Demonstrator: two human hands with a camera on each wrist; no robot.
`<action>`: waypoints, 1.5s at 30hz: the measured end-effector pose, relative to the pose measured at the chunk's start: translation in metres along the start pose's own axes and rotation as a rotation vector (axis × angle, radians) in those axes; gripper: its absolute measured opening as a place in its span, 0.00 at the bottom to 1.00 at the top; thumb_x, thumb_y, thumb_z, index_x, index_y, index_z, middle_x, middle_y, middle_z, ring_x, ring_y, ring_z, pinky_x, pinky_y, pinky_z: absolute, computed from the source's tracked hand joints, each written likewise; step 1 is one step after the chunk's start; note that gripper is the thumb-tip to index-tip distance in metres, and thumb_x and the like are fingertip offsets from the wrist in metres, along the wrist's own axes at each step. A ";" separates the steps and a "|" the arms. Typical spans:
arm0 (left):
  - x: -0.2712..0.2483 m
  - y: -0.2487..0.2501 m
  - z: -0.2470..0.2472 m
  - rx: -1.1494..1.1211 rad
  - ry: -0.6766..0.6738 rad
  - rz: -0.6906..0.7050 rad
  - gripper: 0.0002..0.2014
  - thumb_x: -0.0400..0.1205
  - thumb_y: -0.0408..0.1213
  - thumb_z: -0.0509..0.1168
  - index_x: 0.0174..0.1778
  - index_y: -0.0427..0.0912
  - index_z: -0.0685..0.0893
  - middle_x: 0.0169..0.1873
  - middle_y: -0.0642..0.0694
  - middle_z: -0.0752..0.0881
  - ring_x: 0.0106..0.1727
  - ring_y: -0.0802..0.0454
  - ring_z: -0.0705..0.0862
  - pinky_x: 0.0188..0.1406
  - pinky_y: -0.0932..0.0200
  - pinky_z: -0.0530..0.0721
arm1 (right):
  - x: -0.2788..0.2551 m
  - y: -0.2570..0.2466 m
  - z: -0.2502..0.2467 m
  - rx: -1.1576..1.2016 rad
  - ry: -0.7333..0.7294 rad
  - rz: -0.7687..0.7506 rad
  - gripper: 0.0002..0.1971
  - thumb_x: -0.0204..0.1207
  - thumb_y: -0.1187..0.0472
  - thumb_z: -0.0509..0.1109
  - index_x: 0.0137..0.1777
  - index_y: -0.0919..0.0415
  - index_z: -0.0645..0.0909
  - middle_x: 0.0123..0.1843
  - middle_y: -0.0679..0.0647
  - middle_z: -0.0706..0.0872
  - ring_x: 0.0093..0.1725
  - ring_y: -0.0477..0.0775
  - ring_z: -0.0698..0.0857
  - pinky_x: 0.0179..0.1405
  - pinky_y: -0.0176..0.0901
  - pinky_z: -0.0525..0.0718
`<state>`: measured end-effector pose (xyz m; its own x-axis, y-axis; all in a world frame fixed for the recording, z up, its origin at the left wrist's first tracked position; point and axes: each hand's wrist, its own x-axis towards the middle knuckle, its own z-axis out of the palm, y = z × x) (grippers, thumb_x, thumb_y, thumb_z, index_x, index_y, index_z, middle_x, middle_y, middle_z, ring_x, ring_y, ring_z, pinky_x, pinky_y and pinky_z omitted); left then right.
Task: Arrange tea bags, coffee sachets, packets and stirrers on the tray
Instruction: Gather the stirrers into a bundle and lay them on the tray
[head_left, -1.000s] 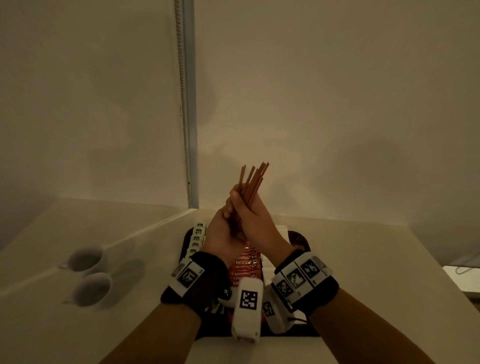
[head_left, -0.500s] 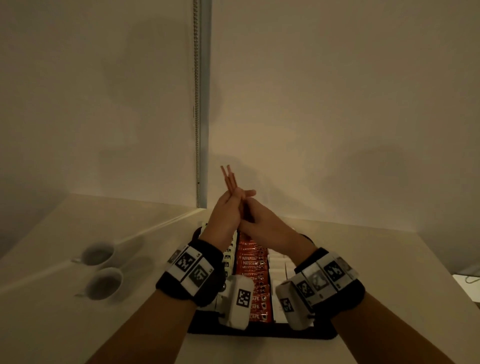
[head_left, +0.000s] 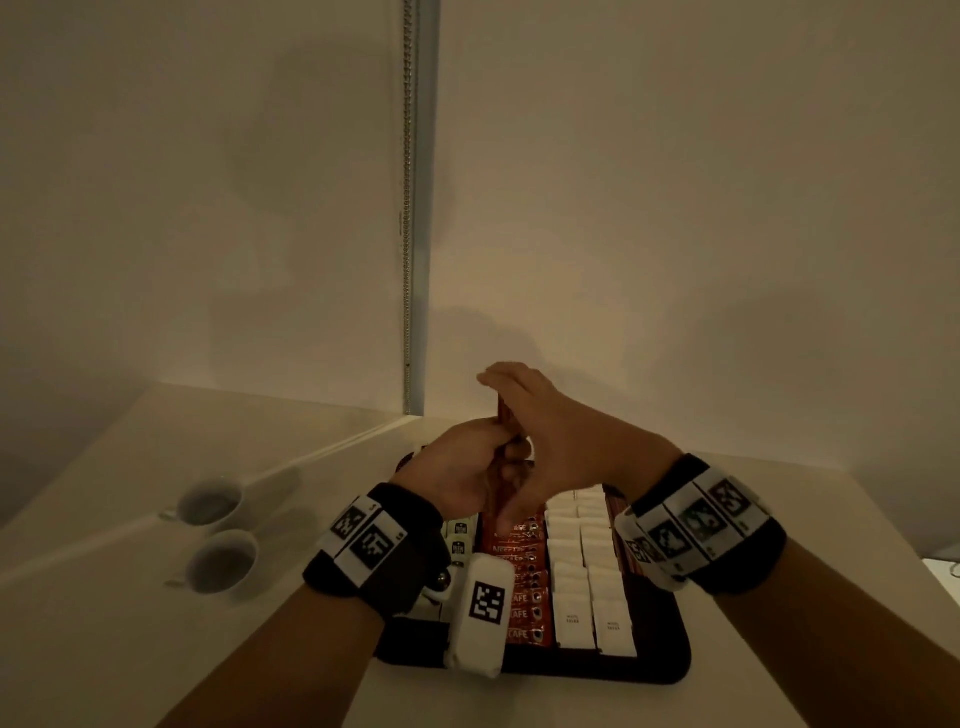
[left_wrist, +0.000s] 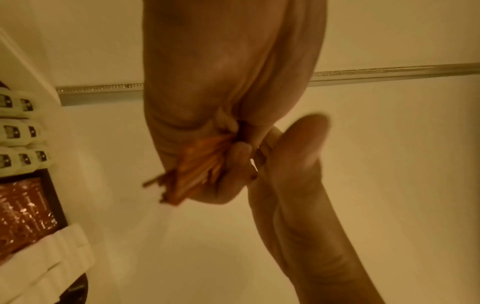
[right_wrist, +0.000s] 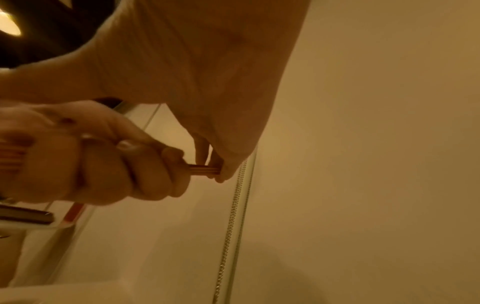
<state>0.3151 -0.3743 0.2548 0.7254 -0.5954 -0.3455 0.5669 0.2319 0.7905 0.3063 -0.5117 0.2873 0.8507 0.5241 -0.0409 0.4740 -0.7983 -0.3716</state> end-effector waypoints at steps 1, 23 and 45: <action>0.001 0.000 0.000 -0.018 0.014 -0.008 0.12 0.87 0.33 0.54 0.38 0.40 0.76 0.24 0.47 0.72 0.23 0.56 0.71 0.21 0.64 0.74 | -0.001 -0.002 0.003 -0.038 -0.017 -0.005 0.70 0.46 0.40 0.86 0.83 0.60 0.47 0.81 0.50 0.49 0.80 0.51 0.52 0.78 0.42 0.62; -0.001 0.007 0.004 -0.058 0.049 0.025 0.12 0.86 0.32 0.54 0.39 0.38 0.80 0.27 0.45 0.75 0.26 0.56 0.72 0.22 0.64 0.76 | -0.002 -0.011 0.003 -0.159 0.014 -0.030 0.59 0.51 0.43 0.85 0.78 0.65 0.60 0.78 0.60 0.53 0.79 0.53 0.52 0.70 0.42 0.71; -0.004 0.002 0.014 0.084 -0.042 0.145 0.12 0.88 0.36 0.53 0.39 0.42 0.74 0.23 0.50 0.70 0.20 0.60 0.67 0.21 0.67 0.70 | 0.007 -0.006 0.010 1.303 0.284 0.397 0.14 0.85 0.56 0.58 0.43 0.63 0.79 0.56 0.65 0.86 0.28 0.52 0.79 0.27 0.40 0.82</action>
<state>0.3076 -0.3821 0.2645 0.7792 -0.5923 -0.2048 0.4218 0.2538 0.8704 0.3070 -0.5006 0.2795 0.9680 0.1266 -0.2168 -0.2248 0.0530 -0.9730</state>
